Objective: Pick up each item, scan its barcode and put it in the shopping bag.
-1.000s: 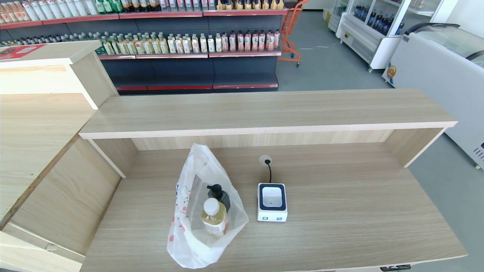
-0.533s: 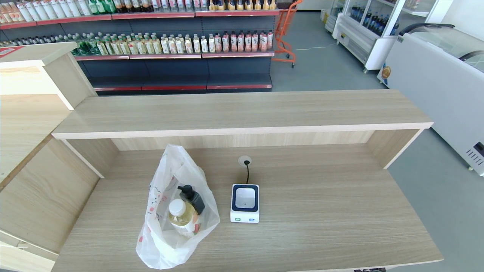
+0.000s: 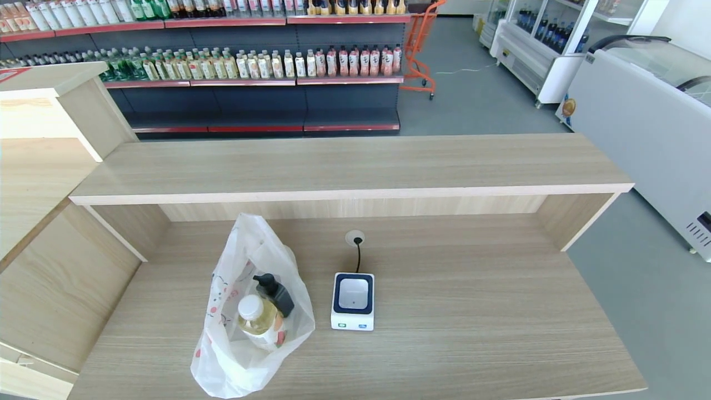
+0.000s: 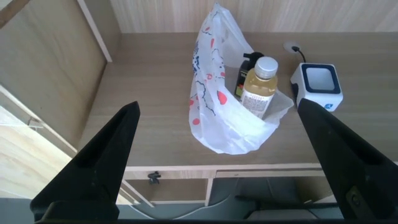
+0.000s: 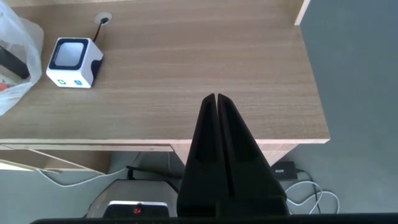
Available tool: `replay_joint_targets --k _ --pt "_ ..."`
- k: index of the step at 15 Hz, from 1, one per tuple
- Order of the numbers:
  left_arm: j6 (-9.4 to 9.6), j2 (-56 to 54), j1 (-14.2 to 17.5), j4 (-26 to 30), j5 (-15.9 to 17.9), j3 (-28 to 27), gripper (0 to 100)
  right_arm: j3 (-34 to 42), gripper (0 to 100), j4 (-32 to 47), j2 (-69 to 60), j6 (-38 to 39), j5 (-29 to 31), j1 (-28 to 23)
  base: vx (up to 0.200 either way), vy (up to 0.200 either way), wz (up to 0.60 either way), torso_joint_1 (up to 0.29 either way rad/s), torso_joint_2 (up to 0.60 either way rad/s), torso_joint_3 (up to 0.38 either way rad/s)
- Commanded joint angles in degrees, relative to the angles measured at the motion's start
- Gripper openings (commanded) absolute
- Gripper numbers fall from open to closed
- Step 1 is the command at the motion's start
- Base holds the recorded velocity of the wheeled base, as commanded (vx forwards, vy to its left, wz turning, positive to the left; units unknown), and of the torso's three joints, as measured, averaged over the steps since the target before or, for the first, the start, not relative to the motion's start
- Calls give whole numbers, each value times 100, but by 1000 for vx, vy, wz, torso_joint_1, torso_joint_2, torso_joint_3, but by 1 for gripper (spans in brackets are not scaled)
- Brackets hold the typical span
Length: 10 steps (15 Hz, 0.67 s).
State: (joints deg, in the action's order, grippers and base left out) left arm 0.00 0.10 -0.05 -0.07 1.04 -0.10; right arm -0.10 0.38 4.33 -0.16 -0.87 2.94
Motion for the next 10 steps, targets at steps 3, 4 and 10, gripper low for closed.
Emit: replay_joint_targets --k 3,4,10 --pt "-18 -10 5 -1 2 1 100 1 0 6 24 -2 -1 5 133 0 0 -2 2 5" --pt "-18 -10 5 -1 2 1 100 1 0 -3 24 -2 -1 5 0 0 0 0 0 0" --pt "-18 -10 5 -1 2 1 100 1 0 -3 24 -2 -1 5 0 0 0 0 0 0"
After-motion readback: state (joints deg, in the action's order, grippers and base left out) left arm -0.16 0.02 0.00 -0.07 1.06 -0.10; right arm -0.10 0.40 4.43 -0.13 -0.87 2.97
